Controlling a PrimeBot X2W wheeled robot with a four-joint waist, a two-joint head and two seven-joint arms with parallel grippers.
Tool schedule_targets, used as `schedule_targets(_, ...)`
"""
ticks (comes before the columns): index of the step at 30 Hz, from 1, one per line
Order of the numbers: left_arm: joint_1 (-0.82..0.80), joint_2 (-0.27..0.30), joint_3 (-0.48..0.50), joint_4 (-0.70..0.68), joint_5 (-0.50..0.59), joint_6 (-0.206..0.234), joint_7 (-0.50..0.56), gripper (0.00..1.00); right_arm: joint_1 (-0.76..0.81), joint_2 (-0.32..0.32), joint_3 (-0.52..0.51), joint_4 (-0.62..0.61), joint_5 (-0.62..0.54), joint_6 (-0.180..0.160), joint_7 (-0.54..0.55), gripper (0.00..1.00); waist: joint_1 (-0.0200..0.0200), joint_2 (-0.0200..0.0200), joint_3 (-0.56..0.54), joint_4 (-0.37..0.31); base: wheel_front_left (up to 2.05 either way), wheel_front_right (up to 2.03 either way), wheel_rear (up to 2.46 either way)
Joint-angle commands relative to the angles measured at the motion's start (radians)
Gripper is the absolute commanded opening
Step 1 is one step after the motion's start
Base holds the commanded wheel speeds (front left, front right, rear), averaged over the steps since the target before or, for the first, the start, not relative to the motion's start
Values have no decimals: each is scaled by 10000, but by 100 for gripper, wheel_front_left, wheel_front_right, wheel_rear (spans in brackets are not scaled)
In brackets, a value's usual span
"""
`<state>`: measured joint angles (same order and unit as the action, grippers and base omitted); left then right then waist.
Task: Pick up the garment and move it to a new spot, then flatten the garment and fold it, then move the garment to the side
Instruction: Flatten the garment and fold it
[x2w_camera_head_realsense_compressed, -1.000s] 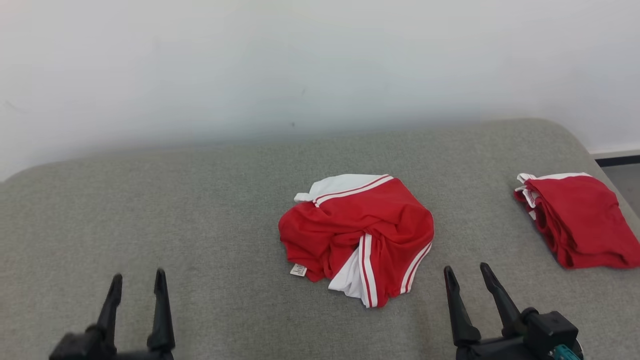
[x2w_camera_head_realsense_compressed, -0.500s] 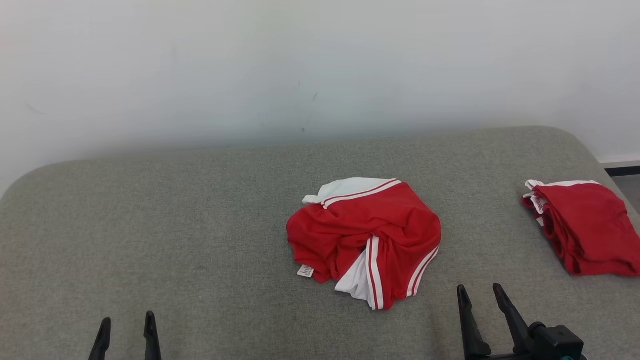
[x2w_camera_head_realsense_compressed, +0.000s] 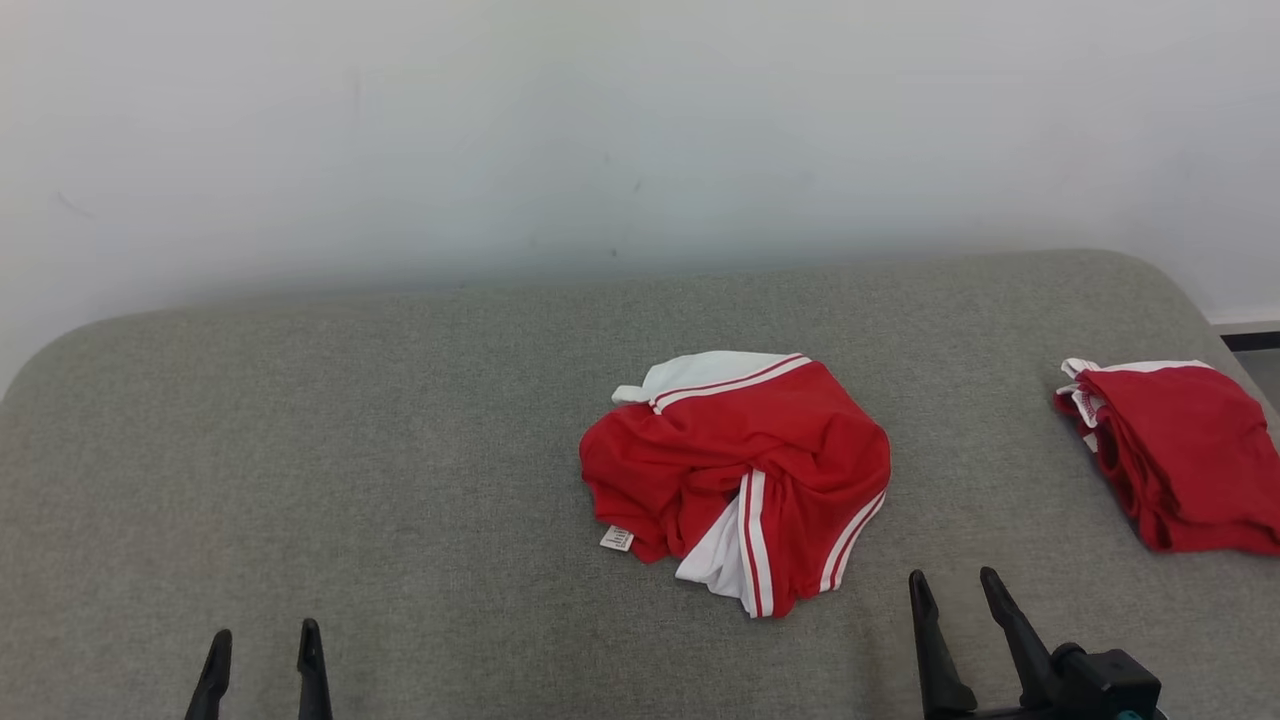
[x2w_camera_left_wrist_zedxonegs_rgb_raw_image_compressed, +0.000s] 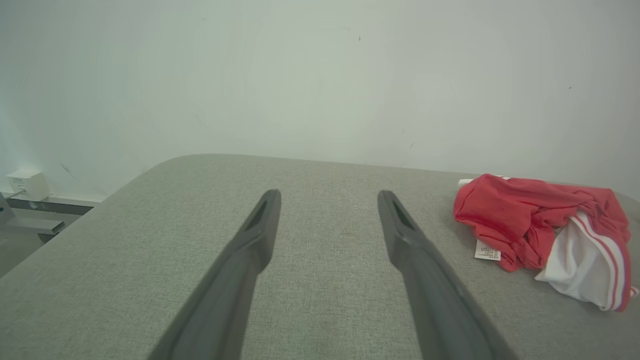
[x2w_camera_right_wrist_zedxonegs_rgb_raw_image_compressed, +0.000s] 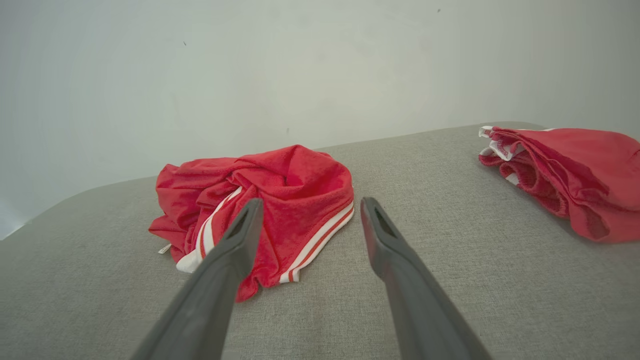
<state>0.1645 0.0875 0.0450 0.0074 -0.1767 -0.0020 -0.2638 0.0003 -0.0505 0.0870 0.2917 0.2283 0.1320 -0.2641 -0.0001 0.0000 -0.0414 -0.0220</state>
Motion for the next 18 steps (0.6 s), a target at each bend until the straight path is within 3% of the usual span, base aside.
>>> schedule_targets(1,-70,-21,41,-2,58,-49,-7,100,-78,3,74,33,52,-28,0,100,1,0,11,6,0,0,0)
schedule_targets(9,-202,-174,111,-1,207,-208,-8,100,-1142,2,356,983,195,-28,722,100,1,0,180,157,0,0,0)
schedule_targets(18,-615,-281,12,3,304,-394,-8,100,-3341,2,-253,4013,-155,-28,2808,100,1,0,683,811,0,0,0)
